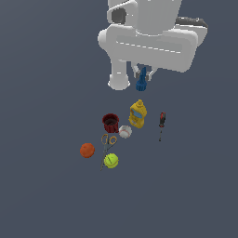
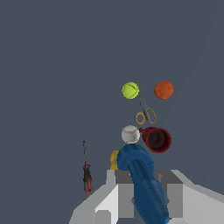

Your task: Pick up a designated object from a clutter of objects.

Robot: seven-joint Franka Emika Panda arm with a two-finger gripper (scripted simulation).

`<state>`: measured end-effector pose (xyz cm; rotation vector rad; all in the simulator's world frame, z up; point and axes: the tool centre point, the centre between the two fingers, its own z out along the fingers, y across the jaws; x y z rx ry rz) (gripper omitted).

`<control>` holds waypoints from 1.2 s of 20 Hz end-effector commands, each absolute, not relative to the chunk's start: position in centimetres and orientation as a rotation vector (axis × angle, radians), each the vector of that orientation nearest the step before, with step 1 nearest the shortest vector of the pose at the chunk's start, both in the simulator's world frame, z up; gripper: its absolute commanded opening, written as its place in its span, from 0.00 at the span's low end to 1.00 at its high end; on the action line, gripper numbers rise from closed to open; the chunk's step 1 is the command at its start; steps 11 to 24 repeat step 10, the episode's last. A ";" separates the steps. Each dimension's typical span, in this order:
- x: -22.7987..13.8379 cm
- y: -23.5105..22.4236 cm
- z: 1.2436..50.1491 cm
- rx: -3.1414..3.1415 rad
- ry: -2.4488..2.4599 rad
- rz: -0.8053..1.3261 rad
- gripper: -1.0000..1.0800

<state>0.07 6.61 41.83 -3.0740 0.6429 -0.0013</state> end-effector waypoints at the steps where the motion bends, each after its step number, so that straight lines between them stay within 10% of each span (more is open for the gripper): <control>1: 0.3 6.4 43.0 -3.075 0.643 0.000 0.00; 24: 0.7 6.1 44.6 -3.075 0.643 0.000 0.00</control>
